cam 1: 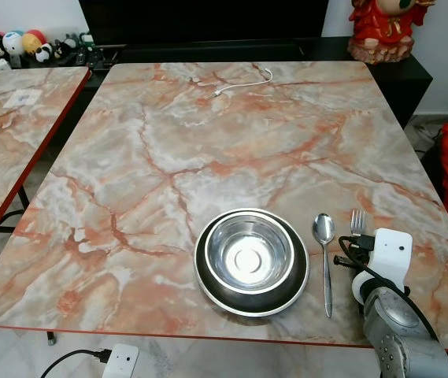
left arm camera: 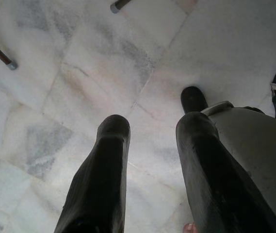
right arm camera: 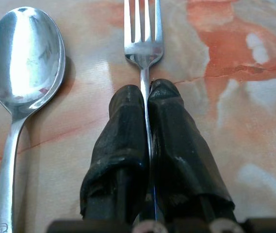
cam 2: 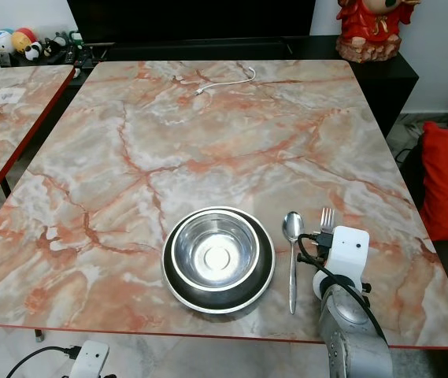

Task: Setting the table

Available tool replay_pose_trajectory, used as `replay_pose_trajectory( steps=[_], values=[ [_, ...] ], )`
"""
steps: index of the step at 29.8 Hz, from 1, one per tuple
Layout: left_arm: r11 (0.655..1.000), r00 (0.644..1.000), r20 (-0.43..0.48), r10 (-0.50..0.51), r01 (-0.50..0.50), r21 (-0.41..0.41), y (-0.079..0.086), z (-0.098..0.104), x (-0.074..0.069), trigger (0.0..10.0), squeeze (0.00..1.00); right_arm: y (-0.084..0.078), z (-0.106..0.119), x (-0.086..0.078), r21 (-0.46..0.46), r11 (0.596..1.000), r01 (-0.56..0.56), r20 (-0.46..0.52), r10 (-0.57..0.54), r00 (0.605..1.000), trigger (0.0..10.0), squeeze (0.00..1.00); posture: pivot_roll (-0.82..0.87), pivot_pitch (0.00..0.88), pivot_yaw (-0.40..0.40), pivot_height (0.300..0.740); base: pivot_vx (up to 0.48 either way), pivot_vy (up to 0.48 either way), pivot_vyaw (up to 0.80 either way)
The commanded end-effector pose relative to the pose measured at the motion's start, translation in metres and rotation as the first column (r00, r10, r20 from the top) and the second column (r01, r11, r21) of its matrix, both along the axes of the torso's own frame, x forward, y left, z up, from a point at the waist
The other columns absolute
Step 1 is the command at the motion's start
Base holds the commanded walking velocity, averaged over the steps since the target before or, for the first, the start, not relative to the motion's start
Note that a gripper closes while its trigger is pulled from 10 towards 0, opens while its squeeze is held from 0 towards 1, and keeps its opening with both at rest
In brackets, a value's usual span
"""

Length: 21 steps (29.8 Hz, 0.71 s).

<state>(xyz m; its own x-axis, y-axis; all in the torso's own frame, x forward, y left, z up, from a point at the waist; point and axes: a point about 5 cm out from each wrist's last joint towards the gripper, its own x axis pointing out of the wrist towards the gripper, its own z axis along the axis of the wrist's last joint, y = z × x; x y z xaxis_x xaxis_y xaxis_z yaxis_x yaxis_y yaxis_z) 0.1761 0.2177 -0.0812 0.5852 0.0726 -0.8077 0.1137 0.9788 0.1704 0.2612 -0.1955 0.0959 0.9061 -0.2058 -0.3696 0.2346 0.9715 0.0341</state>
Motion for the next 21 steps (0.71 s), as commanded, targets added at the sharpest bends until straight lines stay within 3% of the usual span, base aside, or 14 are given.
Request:
replay_pose_trajectory(
  steps=[1, 2, 3, 8, 14, 17, 21],
  values=[
    [1.0, 0.999, -0.038, 0.001, -0.001, 0.009, 0.0019, -0.0045, -0.0102, 10.0, 0.0, 0.0031, -0.004, -0.0005, 0.007, 1.0, -0.011, -0.021, 0.011, 1.0, 10.0, 0.01, -0.12, 0.129, 0.049, 0.74, 0.0, 0.0, 0.0],
    [1.0, 0.999, -0.038, 0.002, -0.002, 0.009, 0.0018, -0.0046, -0.0103, 10.0, 0.0, 0.0048, -0.0045, -0.0001, 0.009, 1.0, -0.023, -0.026, 0.024, 0.999, 10.0, 0.78, -0.12, 0.129, 0.048, 0.74, 0.0, 0.0, 0.0],
    [1.0, 0.999, -0.038, 0.002, -0.002, 0.009, 0.0018, -0.0046, -0.0103, 10.0, 0.0, 0.0048, -0.0045, -0.0001, 0.009, 1.0, -0.023, -0.026, 0.024, 0.999, 10.0, 0.78, -0.12, 0.129, 0.048, 0.74, 0.0, 0.0, 0.0],
    [1.0, 0.999, -0.038, 0.005, -0.004, 0.01, 0.0018, -0.0046, -0.0103, 10.0, 0.0, 0.0077, -0.0053, 0.0006, 0.015, 0.999, -0.043, -0.039, 0.044, 0.998, 10.0, 0.71, -0.12, 0.132, 0.047, 0.74, 0.0, 0.0, 0.0],
    [1.0, 0.999, -0.037, 0.005, -0.005, 0.009, 0.0016, -0.0045, -0.01, 10.0, 0.0, 0.0083, -0.0057, 0.0004, 0.021, 0.999, -0.045, -0.046, 0.046, 0.998, 10.0, 0.68, -0.12, 0.135, 0.047, 0.74, 0.0, 0.0, 0.0],
    [1.0, 0.999, -0.037, 0.006, -0.006, 0.008, 0.0017, -0.0045, -0.01, 10.0, 0.0, 0.0048, 0.0004, 0.002, 0.009, 1.0, -0.009, -0.003, 0.009, 1.0, 10.0, 0.0, -0.12, 0.136, 0.047, 0.74, 0.0, 0.0, 0.0],
    [1.0, 0.999, -0.038, 0.005, -0.005, 0.007, 0.0015, -0.0045, -0.0098, 10.0, 0.0, 0.0014, 0.0024, 0.0027, -0.026, 1.0, 0.01, 0.004, -0.01, 1.0, 10.0, 0.0, -0.12, 0.135, 0.047, 0.74, 0.0, 0.0, 0.0]
  ],
)
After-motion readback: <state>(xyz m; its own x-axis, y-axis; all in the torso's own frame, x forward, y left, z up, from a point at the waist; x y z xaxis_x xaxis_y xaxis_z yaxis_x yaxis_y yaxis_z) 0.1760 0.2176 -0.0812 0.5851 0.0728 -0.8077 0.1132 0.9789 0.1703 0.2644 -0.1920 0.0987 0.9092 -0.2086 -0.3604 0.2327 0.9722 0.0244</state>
